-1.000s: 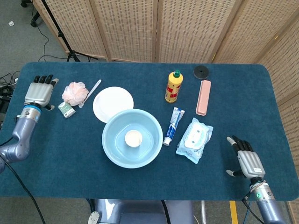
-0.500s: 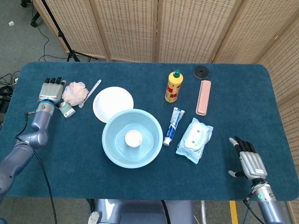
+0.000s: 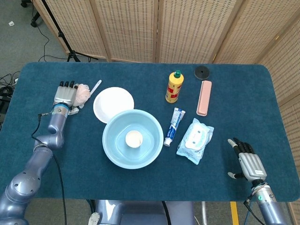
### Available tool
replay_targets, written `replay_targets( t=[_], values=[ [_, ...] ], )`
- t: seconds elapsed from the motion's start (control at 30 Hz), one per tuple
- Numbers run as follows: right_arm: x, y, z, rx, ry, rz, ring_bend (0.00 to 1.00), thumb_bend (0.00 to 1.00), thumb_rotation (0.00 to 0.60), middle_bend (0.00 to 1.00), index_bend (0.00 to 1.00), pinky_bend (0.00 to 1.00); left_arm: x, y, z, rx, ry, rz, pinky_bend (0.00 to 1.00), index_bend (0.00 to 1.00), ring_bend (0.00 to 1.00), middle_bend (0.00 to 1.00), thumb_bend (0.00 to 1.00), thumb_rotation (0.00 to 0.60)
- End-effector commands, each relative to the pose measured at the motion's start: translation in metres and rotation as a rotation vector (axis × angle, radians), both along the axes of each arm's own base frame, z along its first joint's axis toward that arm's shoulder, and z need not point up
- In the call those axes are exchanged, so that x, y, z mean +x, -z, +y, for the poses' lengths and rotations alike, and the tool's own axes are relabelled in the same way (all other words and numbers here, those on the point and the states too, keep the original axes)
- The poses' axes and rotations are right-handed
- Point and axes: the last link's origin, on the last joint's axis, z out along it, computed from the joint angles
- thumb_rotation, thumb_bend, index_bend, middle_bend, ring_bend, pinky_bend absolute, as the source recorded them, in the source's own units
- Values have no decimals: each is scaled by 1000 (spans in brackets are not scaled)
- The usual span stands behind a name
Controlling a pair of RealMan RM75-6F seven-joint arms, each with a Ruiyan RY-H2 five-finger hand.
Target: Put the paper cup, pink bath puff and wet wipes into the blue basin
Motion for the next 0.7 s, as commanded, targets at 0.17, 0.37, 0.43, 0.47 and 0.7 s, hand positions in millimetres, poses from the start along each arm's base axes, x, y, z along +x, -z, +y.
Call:
replay_targets(
  t=[0.17, 0.37, 0.43, 0.47, 0.7],
  values=[
    [-1, 1, 0, 4, 2, 1, 0, 53, 600, 0, 30, 0, 16, 2, -1, 111, 121, -9, 278, 493, 186, 232, 328, 600],
    [2, -1, 1, -3, -9, -6, 0, 53, 600, 0, 30, 0, 12, -1, -3, 122, 133, -7, 373, 730, 316, 381, 370, 600],
    [3, -2, 1, -5, -14, -9, 0, 53, 600, 0, 30, 0, 11, -5, -3, 134, 145, 0, 385, 769, 343, 407, 380, 600],
    [3, -2, 2, -5, -15, -9, 0, 53, 600, 0, 30, 0, 12, -7, -3, 141, 151, -1, 385, 772, 345, 410, 384, 600],
    [7, -2, 3, 0, -28, -15, 0, 53, 600, 0, 30, 0, 26, -34, 5, 227, 241, -44, 403, 798, 372, 441, 397, 600]
  ],
)
